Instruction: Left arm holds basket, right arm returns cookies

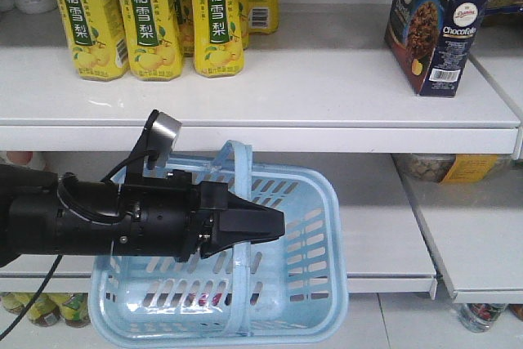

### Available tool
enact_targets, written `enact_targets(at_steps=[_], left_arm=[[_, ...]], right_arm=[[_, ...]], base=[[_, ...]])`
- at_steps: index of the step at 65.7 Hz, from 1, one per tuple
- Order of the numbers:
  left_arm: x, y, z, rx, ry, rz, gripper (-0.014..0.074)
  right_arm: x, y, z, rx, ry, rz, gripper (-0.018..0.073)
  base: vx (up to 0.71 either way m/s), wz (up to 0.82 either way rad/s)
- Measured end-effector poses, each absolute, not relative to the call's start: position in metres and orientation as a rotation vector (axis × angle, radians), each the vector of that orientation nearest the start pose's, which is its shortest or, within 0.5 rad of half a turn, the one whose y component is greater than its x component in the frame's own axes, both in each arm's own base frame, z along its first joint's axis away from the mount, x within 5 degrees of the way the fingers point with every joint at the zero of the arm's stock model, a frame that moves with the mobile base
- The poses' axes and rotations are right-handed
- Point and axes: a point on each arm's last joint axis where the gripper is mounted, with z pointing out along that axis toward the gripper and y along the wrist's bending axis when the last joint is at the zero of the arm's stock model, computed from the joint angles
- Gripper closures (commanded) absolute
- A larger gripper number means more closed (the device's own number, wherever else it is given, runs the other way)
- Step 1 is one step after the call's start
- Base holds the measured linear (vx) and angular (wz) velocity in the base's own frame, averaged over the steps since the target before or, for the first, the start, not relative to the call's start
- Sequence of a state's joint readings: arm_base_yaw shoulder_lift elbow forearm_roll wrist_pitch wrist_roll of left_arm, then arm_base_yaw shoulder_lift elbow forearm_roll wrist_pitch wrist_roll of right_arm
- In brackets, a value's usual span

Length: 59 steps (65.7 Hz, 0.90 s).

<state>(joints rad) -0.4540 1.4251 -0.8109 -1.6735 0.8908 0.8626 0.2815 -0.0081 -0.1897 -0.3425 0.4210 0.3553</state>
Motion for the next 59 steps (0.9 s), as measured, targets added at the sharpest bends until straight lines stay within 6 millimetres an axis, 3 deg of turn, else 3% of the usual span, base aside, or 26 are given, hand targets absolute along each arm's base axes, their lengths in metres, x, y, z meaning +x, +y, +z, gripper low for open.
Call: enact_targets(at_steps=[16,25,36,51,59], left_arm=[[0.219,-0.185,0.278,0.214,2.228,-1.668,0.0599],[0.219,-0.185,0.278,0.214,2.228,-1.668,0.0599],[0.219,-0.185,0.278,0.214,2.228,-1.668,0.0599],[0.219,-0.185,0.278,0.214,2.228,-1.668,0.0599],[0.219,-0.185,0.278,0.214,2.228,-1.668,0.0599]], right_arm=[[0.049,0.005,0.226,-0.133,1.641,0.154,0.0017],[0.049,0.005,0.227,-0.138,1.633,0.152,0.0069],[0.049,0.005,0.227,-0.139,1.630,0.152,0.0242],[0.049,0.005,0.226,-0.139,1.631,0.152,0.0571],[0.049,0.005,0.226,-0.139,1.631,0.152,0.0571]], base=[[0.00,0.00],[0.00,0.00],[0.00,0.00],[0.00,0.00],[0.00,0.00]])
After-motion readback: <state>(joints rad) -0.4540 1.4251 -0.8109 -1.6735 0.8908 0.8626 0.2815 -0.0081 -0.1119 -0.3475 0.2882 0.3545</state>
